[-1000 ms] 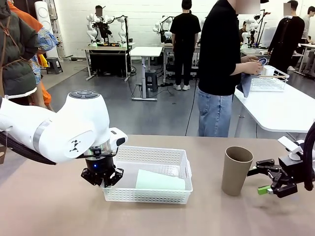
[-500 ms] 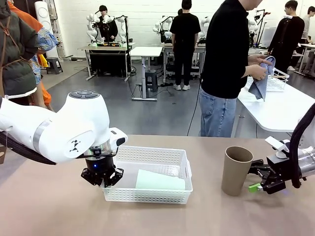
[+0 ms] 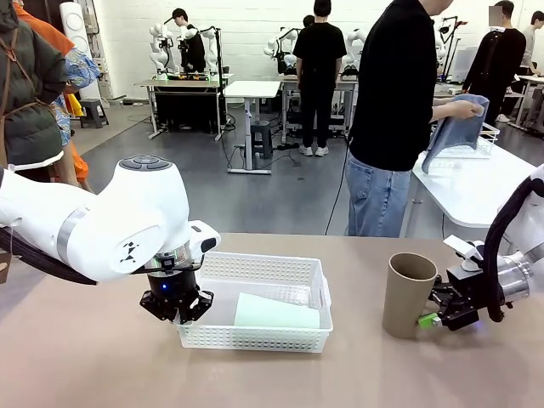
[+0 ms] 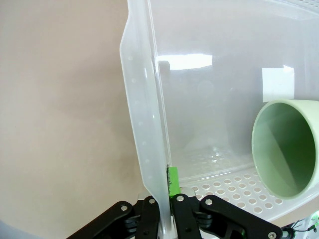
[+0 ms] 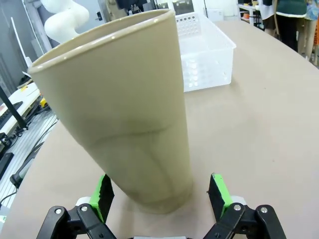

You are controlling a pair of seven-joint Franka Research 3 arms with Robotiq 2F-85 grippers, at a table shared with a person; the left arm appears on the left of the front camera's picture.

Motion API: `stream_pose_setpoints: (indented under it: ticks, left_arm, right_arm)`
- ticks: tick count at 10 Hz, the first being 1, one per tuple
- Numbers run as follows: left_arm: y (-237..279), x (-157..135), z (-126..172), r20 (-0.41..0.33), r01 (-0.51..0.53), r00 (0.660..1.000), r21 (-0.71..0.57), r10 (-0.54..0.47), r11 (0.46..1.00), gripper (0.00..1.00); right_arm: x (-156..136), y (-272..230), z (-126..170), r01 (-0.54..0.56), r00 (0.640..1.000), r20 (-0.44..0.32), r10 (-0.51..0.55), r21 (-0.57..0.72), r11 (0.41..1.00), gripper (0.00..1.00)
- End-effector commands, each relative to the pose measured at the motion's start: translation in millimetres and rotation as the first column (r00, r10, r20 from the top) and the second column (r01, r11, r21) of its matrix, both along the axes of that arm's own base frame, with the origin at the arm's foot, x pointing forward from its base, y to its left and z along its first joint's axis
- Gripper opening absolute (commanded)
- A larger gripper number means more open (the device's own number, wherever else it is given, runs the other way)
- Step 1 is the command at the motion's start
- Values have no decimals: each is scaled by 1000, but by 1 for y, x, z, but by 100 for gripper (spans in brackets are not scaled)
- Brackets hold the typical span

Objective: Clean and organize the cups into the basket.
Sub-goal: Pick up the Reusable plastic cup from the right side of the table and stack it inside the Organizing basket in the center of the table.

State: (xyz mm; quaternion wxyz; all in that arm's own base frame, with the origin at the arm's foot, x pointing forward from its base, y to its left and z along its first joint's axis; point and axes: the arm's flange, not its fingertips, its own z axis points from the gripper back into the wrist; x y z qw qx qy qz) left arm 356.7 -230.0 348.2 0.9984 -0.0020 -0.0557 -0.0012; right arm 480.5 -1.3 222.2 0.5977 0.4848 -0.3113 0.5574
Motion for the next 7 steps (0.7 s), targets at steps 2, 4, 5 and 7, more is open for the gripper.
stream_pose_setpoints:
  ticks: [2,4,5,7]
  left_arm:
    - [-1,-1,-1,13,7,1000,8,-7,1000,0]
    - [-1,-1,-1,13,7,1000,8,-7,1000,0]
    - [-1,-1,-1,13,7,1000,8,-7,1000,0]
    - [-1,-1,-1,13,7,1000,8,-7,1000,0]
  right_arm:
    - [5,19,3,-13,1000,15,13,20,1000,100]
    - [3,27,8,-31,998,50,30,27,999,100]
    - [2,32,9,-52,996,77,49,34,998,100]
    - [-1,39,12,-82,990,121,75,51,995,100]
